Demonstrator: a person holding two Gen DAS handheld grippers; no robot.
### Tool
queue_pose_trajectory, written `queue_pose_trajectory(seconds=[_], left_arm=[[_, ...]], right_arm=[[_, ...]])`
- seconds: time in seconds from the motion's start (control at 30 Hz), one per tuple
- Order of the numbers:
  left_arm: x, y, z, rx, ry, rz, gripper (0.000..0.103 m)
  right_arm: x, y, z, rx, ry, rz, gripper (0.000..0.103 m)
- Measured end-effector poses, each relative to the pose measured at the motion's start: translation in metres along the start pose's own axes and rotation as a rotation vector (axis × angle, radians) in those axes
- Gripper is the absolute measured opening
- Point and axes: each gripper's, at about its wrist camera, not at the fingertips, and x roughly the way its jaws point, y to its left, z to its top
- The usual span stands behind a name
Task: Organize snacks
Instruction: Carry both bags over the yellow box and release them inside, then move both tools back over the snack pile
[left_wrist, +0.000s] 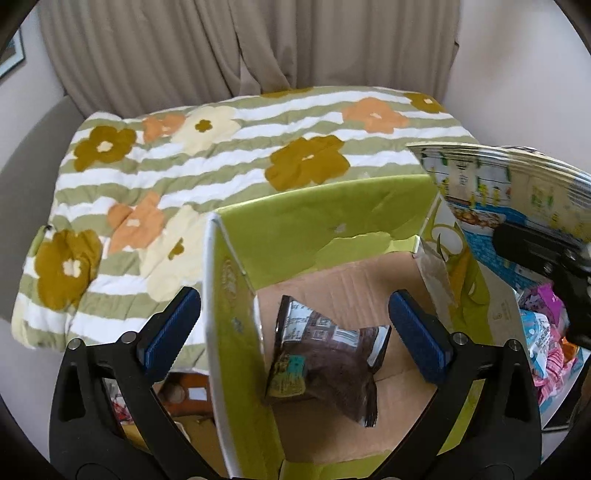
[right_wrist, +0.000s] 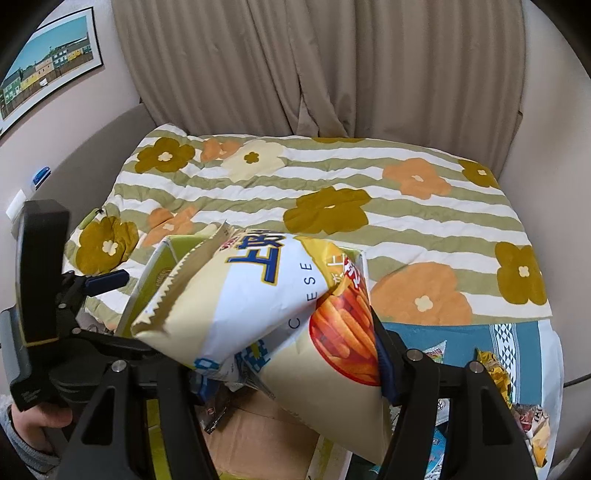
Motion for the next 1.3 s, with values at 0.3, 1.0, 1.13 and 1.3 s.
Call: queue_pose_trajectory(seconds=[0.3, 1.0, 1.13, 1.3], left_arm=[[-0.012, 0.019, -0.019, -0.045, 0.012, 0.049, 0.101], [-0.026, 0.017, -0.038, -0.096, 0.04, 0.047, 0.101], [-0.047, 0.014, -0.031, -0.094, 0.002, 0.041, 0.101], [-0.078, 0.008, -0.027, -0.095, -0.056, 0.03, 0.101]], right_arm=[[0.032, 0.007, 0.014, -0.054, 0.063, 0.045, 0.063], [0.039, 0.006, 0.003, -0.089, 0.037, 0.08, 0.103], [0.013, 0.005, 0.003, -0.071, 0.0, 0.079, 0.103], [-0.025, 0.005, 0.003, -0.051, -0.06, 0.053, 0.103]])
